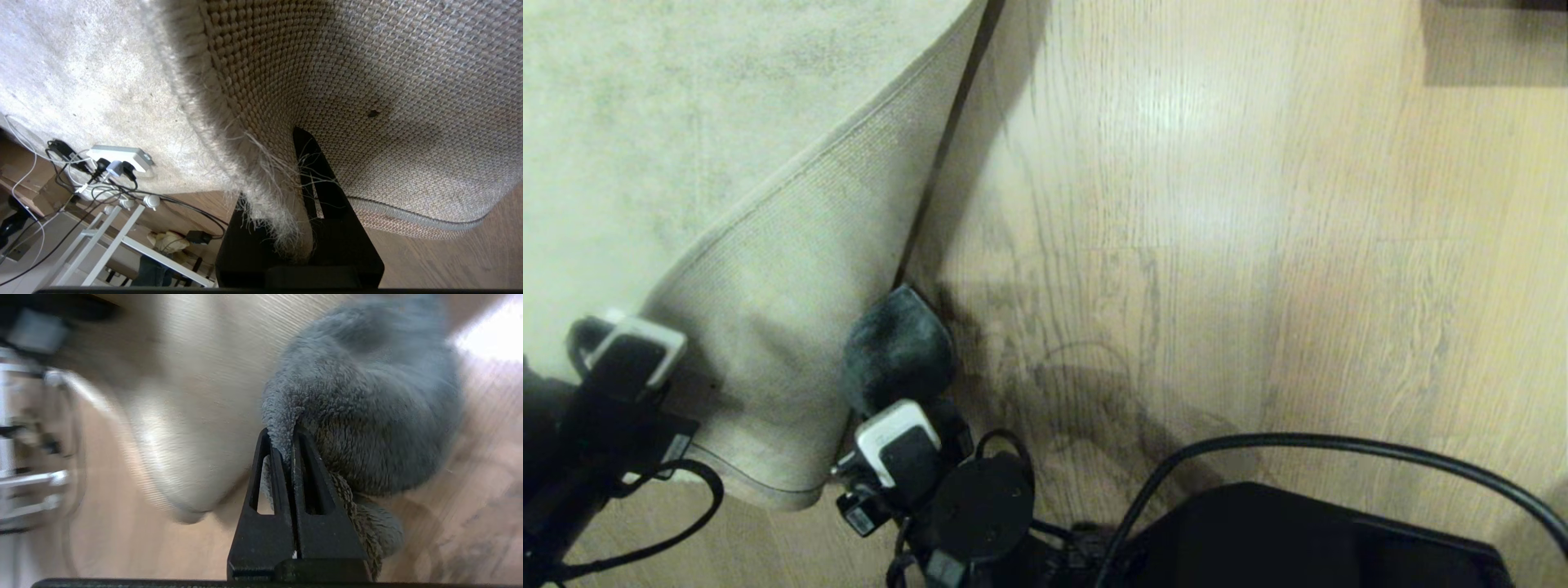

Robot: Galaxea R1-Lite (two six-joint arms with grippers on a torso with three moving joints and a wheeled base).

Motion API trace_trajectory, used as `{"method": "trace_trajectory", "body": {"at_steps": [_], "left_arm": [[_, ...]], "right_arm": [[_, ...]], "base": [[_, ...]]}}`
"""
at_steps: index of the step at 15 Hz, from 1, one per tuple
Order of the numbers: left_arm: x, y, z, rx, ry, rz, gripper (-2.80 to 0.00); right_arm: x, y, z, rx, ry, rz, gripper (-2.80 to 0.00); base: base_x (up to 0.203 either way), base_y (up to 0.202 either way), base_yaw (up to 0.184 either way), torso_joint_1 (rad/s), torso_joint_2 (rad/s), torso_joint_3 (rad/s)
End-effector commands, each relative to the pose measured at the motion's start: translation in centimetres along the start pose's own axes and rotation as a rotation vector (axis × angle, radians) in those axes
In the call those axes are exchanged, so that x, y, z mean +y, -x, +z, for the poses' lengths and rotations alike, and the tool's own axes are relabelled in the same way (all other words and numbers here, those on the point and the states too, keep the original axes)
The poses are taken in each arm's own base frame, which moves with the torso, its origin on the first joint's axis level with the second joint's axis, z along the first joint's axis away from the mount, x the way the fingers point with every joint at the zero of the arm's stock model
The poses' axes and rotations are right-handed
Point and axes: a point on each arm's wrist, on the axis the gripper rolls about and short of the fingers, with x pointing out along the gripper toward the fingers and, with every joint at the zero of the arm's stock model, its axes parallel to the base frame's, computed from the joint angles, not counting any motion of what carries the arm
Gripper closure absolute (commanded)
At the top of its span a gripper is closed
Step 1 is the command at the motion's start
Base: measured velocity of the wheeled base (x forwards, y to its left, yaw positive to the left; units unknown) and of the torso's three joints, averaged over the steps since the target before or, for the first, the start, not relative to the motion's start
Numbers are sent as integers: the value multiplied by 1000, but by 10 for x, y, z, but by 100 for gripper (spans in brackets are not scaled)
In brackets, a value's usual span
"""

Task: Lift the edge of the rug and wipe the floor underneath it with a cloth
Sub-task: Wipe the floor under the carpet with a rag

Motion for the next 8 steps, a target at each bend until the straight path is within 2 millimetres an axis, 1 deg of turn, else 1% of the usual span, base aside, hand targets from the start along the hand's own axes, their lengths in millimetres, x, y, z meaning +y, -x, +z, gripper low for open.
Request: {"method": "trace_trajectory", "body": {"at_steps": [1, 3, 5, 7, 8], "left_arm": [[1, 2, 0, -6, 1, 6, 0], [1, 2, 0, -5, 1, 4, 0], [1, 2, 0, -5, 1, 4, 0], [1, 2, 0, -5, 1, 5, 0], [0, 2, 0, -4, 0, 3, 0]], "right_arm": [[-15, -15, -24, 5, 13, -48, 0], [-37, -31, -25, -30, 11, -105, 0], [-65, -47, -18, -69, 27, -171, 0], [-91, -62, 1, -113, 40, -226, 0], [-103, -68, 16, -135, 47, -251, 0]], "base": [[0, 0, 0, 0, 0, 0], [0, 0, 0, 0, 0, 0], [0, 0, 0, 0, 0, 0], [0, 0, 0, 0, 0, 0], [0, 0, 0, 0, 0, 0]]}}
